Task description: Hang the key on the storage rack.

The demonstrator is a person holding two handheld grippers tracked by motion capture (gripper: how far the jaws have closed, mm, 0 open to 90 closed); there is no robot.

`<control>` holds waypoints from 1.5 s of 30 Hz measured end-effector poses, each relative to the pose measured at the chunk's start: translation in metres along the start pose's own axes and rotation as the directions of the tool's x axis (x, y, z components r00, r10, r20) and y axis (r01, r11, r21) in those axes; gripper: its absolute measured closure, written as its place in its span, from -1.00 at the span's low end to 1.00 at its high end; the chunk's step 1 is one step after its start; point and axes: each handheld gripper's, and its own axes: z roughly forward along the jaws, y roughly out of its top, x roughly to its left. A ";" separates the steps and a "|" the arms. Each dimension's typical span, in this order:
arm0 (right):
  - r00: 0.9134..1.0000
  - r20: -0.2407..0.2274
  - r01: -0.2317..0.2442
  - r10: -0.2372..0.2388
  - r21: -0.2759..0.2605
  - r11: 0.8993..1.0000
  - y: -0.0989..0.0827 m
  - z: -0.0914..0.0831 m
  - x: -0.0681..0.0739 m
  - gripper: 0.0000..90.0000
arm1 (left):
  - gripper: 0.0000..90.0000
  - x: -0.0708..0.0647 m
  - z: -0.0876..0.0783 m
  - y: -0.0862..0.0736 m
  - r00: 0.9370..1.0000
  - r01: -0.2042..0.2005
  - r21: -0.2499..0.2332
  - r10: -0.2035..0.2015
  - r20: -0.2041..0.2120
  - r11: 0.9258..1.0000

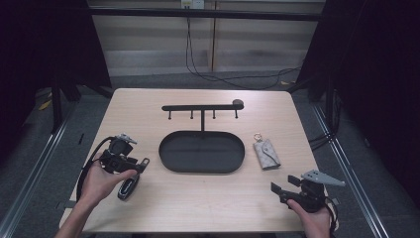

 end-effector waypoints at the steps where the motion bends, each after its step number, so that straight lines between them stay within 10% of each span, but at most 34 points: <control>1: 1.000 0.000 0.000 0.000 0.001 1.000 0.000 0.000 0.000 -0.45 | 0.27 0.001 0.001 0.001 1.000 0.004 0.006 -0.004 -0.003 1.000; 27: 1.000 0.000 -0.001 0.001 0.008 1.000 0.000 0.001 0.000 -0.45 | 0.20 0.027 0.027 0.029 0.999 0.034 0.176 -0.037 0.011 0.984; 45: 1.000 -0.002 0.002 -0.002 0.011 1.000 0.000 0.002 0.000 -0.45 | 0.28 0.036 0.056 0.034 0.999 0.034 0.299 -0.037 0.005 0.954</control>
